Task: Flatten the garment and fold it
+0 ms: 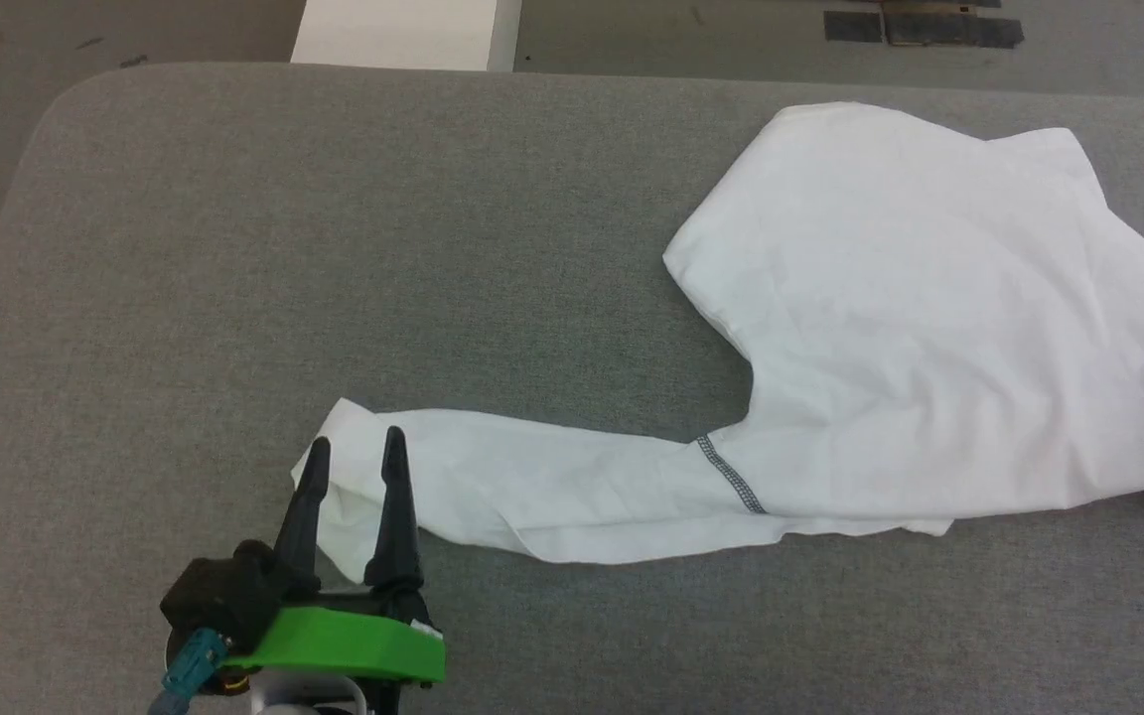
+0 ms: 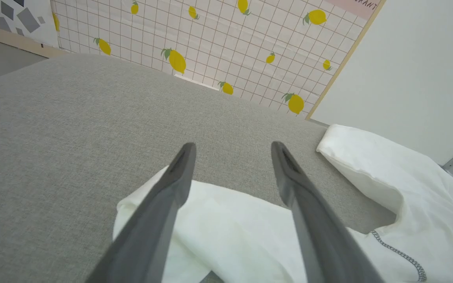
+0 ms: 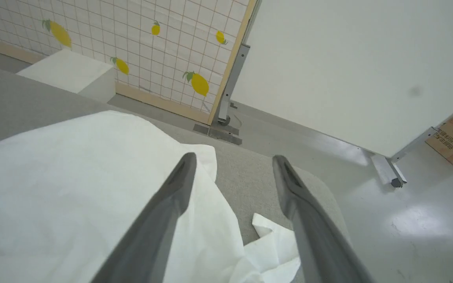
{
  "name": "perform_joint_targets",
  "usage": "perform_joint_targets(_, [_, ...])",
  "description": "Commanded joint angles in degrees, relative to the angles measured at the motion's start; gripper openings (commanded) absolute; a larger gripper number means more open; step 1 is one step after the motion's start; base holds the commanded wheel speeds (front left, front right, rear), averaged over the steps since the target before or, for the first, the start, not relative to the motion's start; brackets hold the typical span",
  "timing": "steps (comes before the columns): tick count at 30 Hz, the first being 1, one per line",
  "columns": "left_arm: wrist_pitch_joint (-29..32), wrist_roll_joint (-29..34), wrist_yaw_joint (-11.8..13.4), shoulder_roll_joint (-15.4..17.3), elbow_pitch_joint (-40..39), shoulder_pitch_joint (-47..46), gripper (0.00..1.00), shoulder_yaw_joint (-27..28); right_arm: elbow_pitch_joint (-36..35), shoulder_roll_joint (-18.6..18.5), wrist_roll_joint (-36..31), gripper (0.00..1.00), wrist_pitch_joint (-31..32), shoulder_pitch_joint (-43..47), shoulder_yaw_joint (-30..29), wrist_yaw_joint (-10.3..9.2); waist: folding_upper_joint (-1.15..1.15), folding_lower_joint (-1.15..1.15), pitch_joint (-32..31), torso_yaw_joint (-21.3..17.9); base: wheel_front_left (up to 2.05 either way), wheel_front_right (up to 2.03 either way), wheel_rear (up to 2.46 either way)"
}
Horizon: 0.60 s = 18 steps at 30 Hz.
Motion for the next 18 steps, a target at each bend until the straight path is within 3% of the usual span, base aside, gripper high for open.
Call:
perform_joint_targets(1, [-0.3, -0.1, 0.1, -0.1, -0.1, -0.3, 1.0, -0.1, -0.5, 0.2, 1.2, 1.0, 0.9, -1.3, 1.6, -0.1, 0.0, 0.0, 0.4, 0.4, 0.0, 0.0, 0.0])
perform_joint_targets(5, [-0.3, -0.5, -0.1, -0.1, 0.1, -1.3, 1.0, -0.8, 0.9, -0.9, 5.2, 1.0, 5.4, -4.7, 11.5, -0.1, 0.0, 0.0, 1.8, 2.1, 0.0, 0.0, 0.0])
perform_joint_targets(10, [-0.3, -1.2, 0.0, -0.1, 0.5, -2.1, 1.0, -1.9, 7.7, -0.6, 10.4, 1.0, 12.4, -10.0, 23.6, -0.1, 0.0, 0.0, 3.2, 4.9, 0.0, 0.0, 0.0])
perform_joint_targets(14, [-0.3, -2.0, 0.3, -0.1, 0.7, -2.2, 1.0, -2.6, 14.4, -0.7, 12.7, 1.0, 16.0, -13.6, 30.6, -0.1, 0.0, 0.0, 3.9, 7.1, 0.0, 0.0, 0.0])
perform_joint_targets(18, [-0.3, -2.6, 0.9, -0.1, 0.6, -2.4, 1.0, -4.1, 21.3, -0.2, 13.0, 1.0, 15.8, -15.7, 34.5, -0.1, 0.0, 0.0, 4.4, 9.3, 0.0, 0.0, 0.0])
